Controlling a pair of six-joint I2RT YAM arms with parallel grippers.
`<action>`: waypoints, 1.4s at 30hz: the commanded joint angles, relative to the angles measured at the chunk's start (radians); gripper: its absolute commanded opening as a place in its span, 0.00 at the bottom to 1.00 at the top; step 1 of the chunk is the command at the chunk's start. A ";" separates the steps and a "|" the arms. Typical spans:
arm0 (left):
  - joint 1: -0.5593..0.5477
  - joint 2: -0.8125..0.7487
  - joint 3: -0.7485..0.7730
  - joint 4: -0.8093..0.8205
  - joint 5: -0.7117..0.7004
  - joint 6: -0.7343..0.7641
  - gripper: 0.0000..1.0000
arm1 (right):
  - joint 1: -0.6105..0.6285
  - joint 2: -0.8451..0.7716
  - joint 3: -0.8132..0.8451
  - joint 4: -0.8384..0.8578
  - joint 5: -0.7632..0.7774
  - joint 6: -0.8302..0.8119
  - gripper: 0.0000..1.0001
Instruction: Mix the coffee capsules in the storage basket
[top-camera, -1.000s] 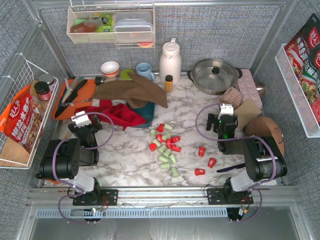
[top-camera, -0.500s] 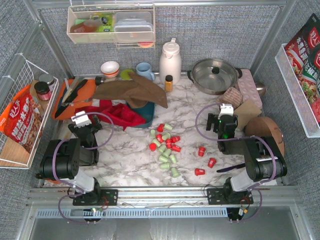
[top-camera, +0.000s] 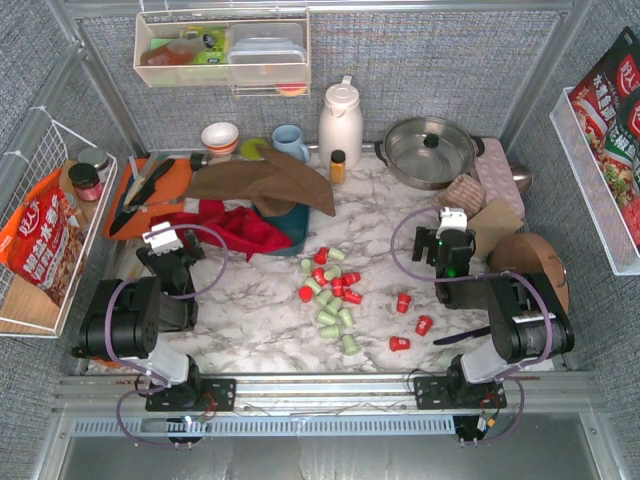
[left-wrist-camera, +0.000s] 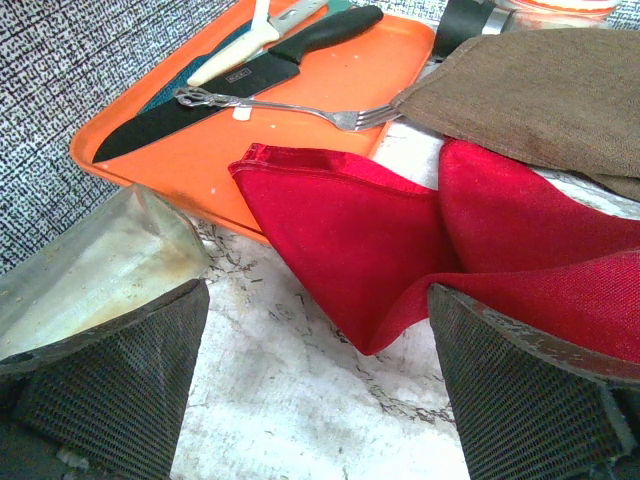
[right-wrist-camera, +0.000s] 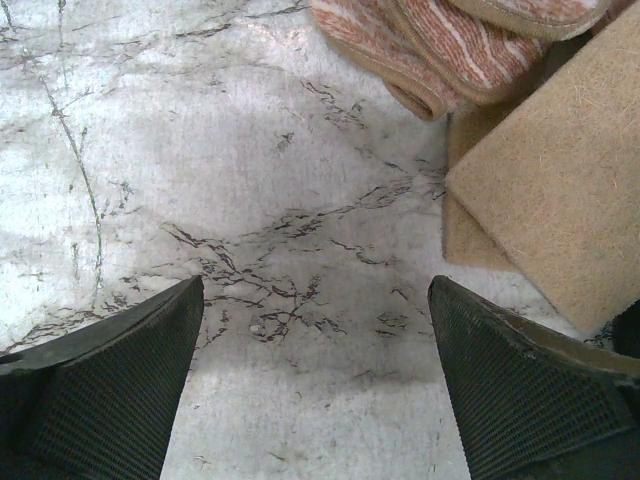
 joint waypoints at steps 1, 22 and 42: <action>0.000 0.002 -0.001 0.044 0.005 0.000 0.99 | 0.000 -0.005 0.007 0.008 -0.003 0.007 0.99; 0.001 0.002 -0.001 0.045 0.004 0.000 0.99 | 0.000 -0.005 0.007 0.008 -0.003 0.007 0.99; 0.000 0.002 -0.001 0.045 0.005 0.000 0.99 | 0.105 -0.334 0.528 -0.984 0.217 0.213 0.99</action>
